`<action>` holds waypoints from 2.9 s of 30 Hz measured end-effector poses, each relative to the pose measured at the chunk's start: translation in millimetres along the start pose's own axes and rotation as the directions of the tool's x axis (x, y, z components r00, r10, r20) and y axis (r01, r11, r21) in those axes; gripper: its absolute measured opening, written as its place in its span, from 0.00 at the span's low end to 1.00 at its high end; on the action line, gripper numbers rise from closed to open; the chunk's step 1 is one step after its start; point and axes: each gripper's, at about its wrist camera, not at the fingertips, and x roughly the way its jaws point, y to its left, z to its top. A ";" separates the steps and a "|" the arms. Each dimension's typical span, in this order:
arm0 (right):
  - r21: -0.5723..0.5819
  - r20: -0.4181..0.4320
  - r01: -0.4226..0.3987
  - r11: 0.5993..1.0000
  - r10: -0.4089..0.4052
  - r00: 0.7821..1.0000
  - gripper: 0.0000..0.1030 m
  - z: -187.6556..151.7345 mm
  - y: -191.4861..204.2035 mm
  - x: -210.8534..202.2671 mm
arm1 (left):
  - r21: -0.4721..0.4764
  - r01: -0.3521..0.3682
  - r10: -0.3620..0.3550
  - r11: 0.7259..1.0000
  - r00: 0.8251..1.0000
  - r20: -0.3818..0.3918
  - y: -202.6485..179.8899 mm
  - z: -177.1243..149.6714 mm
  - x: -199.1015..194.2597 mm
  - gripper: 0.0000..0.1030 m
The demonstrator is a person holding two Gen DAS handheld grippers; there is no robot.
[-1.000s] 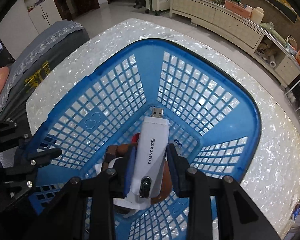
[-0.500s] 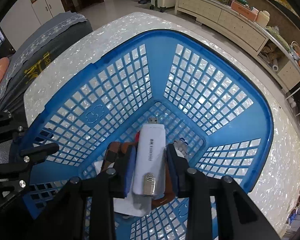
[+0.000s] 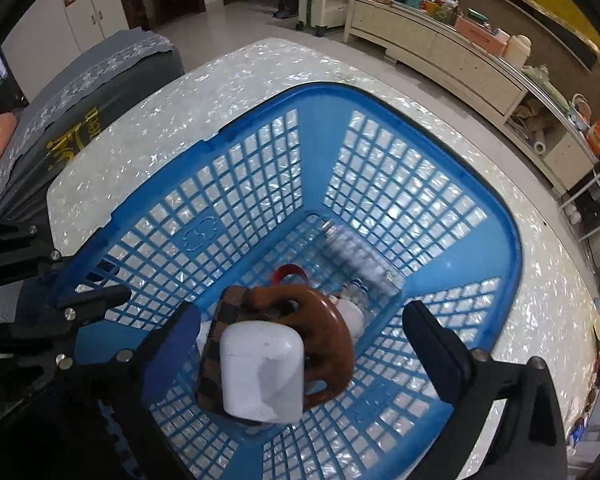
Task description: Organize rigid objects
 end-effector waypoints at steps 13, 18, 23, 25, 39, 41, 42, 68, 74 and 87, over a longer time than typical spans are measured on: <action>0.103 0.079 0.030 0.994 -0.038 0.996 1.00 -20.0 -23.5 -46.2 | 0.003 -0.020 0.020 1.000 1.000 0.000 -3.9 -1.1 -0.3 0.16; 0.145 0.092 0.064 0.987 -0.078 0.993 1.00 -32.0 -31.7 -55.2 | -0.003 -0.050 0.050 0.999 0.999 0.010 -6.1 0.3 -2.7 0.40; 0.218 0.093 0.068 0.974 -0.090 0.992 1.00 -49.4 -42.6 -59.4 | -0.024 -0.038 0.039 0.999 0.999 0.025 -5.0 4.7 -6.8 0.69; 0.231 0.087 0.065 0.971 -0.087 0.992 1.00 -56.8 -42.7 -60.2 | -0.024 -0.039 0.040 0.999 0.999 0.030 -7.9 5.6 -10.5 0.72; 0.449 0.155 0.098 0.888 -0.186 0.970 1.00 -105.4 -38.7 -107.7 | -0.049 -0.016 0.025 0.999 0.980 0.196 -37.9 9.0 -64.3 0.92; 0.504 0.174 0.086 0.859 -0.199 0.965 1.00 -111.5 -40.0 -116.2 | -0.037 0.000 0.008 0.999 0.979 0.206 -46.5 8.4 -71.5 0.92; 0.526 0.183 0.070 0.848 -0.193 0.964 1.00 -113.6 -40.5 -118.1 | -0.030 0.005 0.001 1.000 0.978 0.208 -50.6 7.5 -73.7 0.93; 0.593 0.190 0.133 0.794 -0.298 0.936 1.00 -151.6 -33.3 -148.7 | -0.011 0.025 -0.021 1.000 0.960 0.280 -90.6 -3.2 -121.5 1.00; 0.596 0.194 0.126 0.793 -0.294 0.936 1.00 -153.6 -35.0 -148.7 | -0.008 0.036 -0.032 0.999 0.960 0.278 -91.7 -3.9 -121.6 1.00; 0.593 0.197 0.101 0.799 -0.266 0.944 1.00 -155.3 -35.8 -147.7 | -0.007 0.059 -0.055 0.998 0.959 0.278 -90.1 -6.9 -123.6 1.00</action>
